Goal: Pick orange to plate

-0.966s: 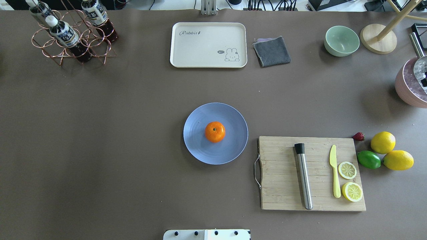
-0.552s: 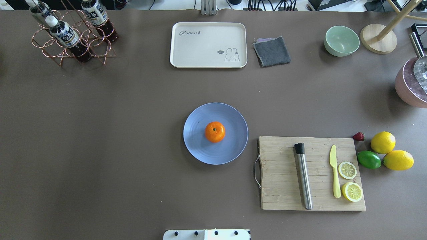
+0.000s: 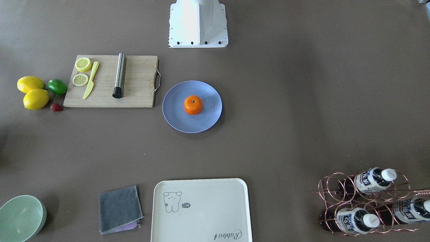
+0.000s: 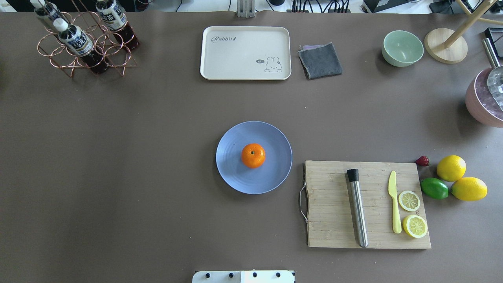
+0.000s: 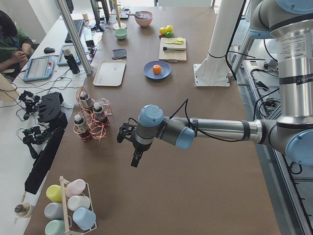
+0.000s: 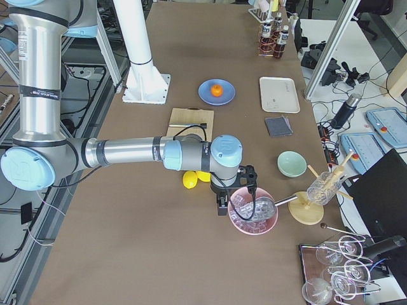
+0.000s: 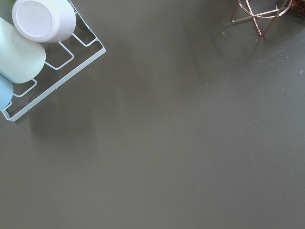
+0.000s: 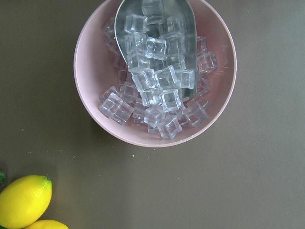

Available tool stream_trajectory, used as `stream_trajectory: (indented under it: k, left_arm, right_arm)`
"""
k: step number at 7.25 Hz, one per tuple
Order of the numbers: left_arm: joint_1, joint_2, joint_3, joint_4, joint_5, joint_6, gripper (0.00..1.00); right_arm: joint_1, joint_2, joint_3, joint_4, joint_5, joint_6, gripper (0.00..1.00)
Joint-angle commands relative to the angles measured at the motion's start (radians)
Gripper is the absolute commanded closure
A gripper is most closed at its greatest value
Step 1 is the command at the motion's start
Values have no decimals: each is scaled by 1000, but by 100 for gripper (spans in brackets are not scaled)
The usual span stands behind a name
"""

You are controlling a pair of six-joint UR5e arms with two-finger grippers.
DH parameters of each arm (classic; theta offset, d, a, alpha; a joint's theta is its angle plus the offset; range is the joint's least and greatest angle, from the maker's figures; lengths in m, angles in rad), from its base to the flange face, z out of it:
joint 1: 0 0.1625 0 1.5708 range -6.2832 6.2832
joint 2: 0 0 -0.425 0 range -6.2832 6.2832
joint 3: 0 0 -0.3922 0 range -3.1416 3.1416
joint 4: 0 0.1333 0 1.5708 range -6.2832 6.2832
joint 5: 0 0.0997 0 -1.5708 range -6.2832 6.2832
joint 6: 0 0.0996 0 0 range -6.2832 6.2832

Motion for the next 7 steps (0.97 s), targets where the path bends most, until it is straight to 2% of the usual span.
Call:
stream_trajectory:
  k: [1,7]
  left_arm:
    - [-17,-4,5,2,0,0,2]
    - [-18,-10,30,-7,5,-1,2]
  right_arm:
    - [1,12,-5,0,0,4,0]
    - [1,21,-5,2,5,3,0]
